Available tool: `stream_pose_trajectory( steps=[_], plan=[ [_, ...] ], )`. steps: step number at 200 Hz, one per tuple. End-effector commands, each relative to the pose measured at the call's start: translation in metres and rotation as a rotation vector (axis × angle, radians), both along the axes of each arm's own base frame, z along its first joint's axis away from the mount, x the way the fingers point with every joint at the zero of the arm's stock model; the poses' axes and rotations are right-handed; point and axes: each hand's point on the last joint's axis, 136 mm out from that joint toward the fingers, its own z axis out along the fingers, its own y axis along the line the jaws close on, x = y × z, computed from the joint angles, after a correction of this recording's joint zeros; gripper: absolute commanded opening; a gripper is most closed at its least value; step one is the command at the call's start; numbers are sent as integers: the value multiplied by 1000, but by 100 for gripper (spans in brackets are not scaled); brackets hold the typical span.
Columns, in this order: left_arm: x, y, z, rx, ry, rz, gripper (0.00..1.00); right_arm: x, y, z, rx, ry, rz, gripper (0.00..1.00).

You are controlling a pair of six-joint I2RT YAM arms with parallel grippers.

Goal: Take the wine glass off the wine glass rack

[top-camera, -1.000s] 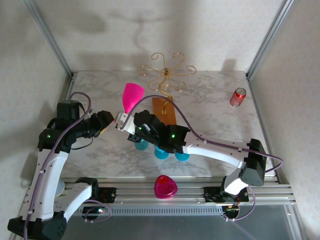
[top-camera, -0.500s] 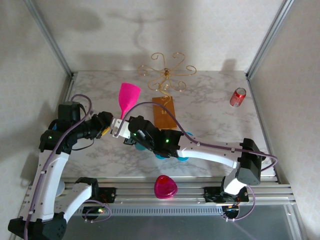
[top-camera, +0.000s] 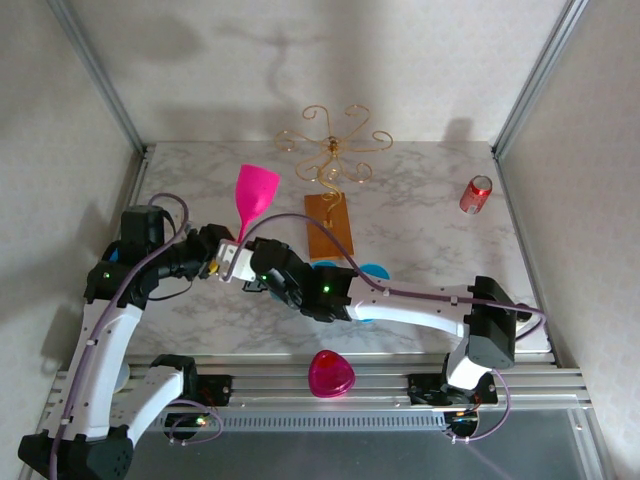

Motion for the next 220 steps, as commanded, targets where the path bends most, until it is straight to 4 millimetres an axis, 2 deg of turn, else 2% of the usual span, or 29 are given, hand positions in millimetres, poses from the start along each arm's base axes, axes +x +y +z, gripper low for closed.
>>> stream_pose_trajectory(
  steps=[1,68,131,193,220],
  plan=[
    [0,-3,6,-31,-20,-5,52,-2,4,5,25,-50,-14,0],
    [0,-2,1,-36,-18,9,49,-9,1,14,56,-84,-13,0],
    [3,-2,0,-50,-23,20,41,-16,2,19,68,-112,-7,0],
    [3,-3,-3,-65,-24,19,27,-19,1,27,98,-106,-2,0],
    [4,-4,-3,-67,-28,17,15,-21,-1,31,119,-91,0,0]
  ],
)
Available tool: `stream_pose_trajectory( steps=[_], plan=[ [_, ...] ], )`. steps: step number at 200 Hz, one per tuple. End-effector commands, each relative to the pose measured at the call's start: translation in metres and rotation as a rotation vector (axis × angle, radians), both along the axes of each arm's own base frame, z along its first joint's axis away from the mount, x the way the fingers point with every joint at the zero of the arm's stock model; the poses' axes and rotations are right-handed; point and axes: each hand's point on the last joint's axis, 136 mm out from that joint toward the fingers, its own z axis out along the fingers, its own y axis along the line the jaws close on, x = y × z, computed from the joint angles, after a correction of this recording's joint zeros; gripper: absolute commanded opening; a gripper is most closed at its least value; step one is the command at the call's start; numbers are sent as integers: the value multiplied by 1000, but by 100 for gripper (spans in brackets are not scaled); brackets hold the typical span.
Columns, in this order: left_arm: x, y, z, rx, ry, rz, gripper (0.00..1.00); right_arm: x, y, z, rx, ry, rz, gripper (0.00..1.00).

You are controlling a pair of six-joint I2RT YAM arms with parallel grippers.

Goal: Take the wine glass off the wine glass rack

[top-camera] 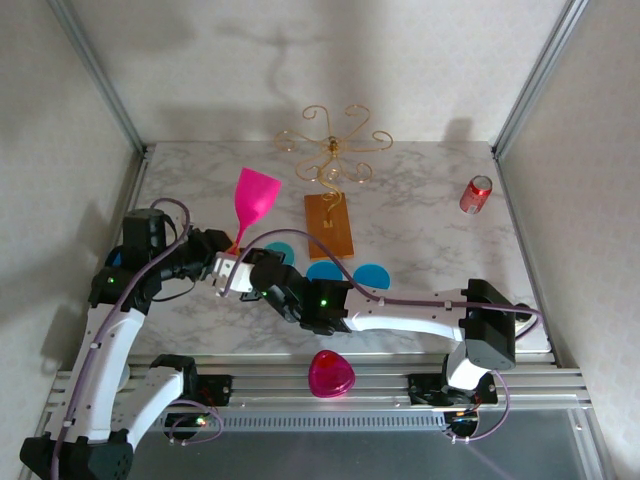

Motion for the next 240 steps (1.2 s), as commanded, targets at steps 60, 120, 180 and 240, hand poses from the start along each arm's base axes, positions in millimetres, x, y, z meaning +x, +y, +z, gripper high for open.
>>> stream_pose_trajectory(
  steps=[60,120,180,240],
  plan=[
    [1,-1,3,-13,-35,-4,0,-11,-13,47,172,26,4,4],
    [3,-2,9,-31,-78,0,0,-17,-22,54,213,87,21,11],
    [7,-1,10,-47,-114,14,0,-25,-34,67,272,168,30,27],
    [18,6,11,12,-190,35,0,-57,-54,94,356,471,110,35]
  ],
)
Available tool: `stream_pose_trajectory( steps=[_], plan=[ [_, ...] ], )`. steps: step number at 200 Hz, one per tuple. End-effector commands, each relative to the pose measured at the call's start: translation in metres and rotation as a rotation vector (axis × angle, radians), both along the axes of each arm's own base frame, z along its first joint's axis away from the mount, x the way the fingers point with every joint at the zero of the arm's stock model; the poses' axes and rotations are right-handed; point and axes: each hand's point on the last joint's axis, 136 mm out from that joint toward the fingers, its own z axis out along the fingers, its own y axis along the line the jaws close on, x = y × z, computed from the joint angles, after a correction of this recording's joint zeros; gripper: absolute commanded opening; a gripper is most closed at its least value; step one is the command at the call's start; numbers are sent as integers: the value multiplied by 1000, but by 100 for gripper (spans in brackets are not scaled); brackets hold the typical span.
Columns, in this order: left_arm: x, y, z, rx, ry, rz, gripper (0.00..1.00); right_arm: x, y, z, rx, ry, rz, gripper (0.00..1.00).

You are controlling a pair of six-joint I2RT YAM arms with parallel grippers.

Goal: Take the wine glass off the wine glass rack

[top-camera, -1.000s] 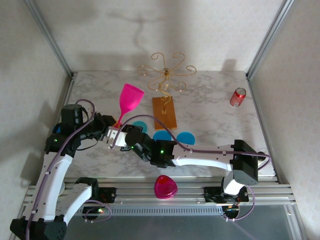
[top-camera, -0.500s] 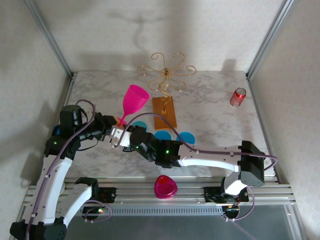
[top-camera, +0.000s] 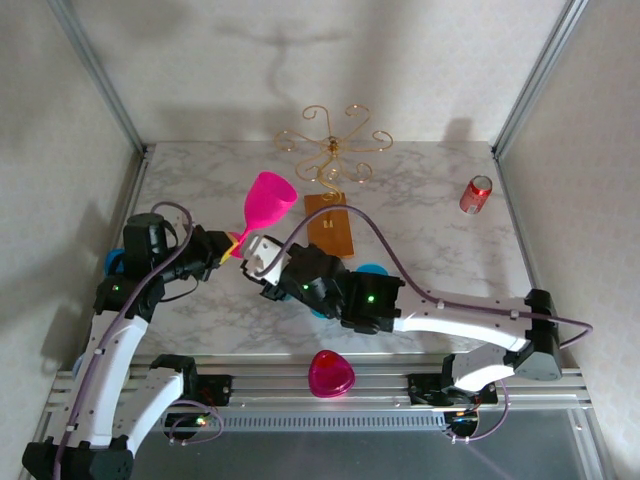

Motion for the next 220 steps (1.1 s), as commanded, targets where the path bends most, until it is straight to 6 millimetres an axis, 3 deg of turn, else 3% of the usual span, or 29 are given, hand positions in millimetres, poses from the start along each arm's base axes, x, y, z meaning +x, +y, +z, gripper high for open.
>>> stream_pose_trajectory(
  steps=[1,18,69,117,148,220],
  plan=[
    [9,9,8,49,-92,34,0,-22,-9,23,71,168,61,35],
    [11,11,5,75,-110,42,0,-27,-16,34,92,234,73,39],
    [12,18,-2,129,-157,65,0,-17,-42,69,186,456,78,49],
    [10,20,-2,154,-204,62,0,5,-61,88,265,602,108,61],
    [11,20,-1,169,-211,59,0,26,-61,86,267,684,103,66],
    [11,19,3,176,-232,47,0,59,-39,69,227,783,106,67]
  ],
)
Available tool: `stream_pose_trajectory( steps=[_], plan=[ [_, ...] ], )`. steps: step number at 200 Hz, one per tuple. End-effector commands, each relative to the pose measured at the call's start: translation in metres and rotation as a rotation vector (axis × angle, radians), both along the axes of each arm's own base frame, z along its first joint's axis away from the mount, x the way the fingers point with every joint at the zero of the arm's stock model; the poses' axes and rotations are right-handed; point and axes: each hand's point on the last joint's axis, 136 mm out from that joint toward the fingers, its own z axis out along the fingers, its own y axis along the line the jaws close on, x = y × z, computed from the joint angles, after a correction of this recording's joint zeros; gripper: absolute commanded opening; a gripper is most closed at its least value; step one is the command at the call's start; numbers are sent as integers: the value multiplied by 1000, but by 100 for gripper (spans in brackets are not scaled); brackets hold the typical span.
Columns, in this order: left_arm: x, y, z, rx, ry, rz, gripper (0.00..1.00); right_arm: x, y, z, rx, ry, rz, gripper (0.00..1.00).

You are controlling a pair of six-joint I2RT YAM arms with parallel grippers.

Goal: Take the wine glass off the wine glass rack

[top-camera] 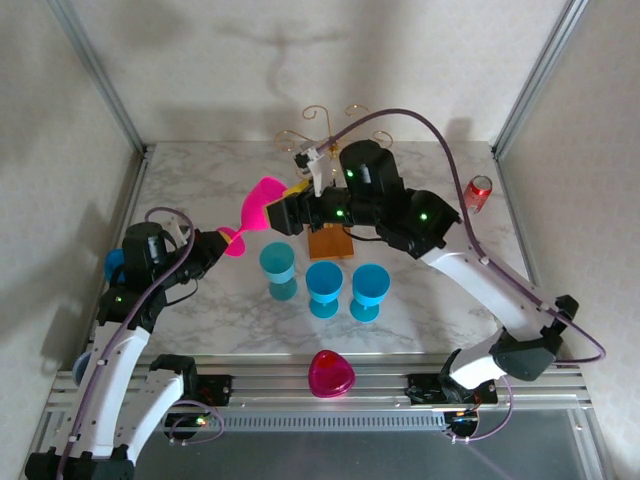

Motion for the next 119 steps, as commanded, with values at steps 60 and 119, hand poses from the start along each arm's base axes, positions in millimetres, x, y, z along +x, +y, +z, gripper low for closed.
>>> stream_pose_trajectory(
  steps=[60,119],
  plan=[
    [2,3,11,25,-62,3,0,12,17,-19,-42,80,57,66],
    [3,4,13,30,-62,10,0,13,26,-34,-71,102,90,53]
  ],
)
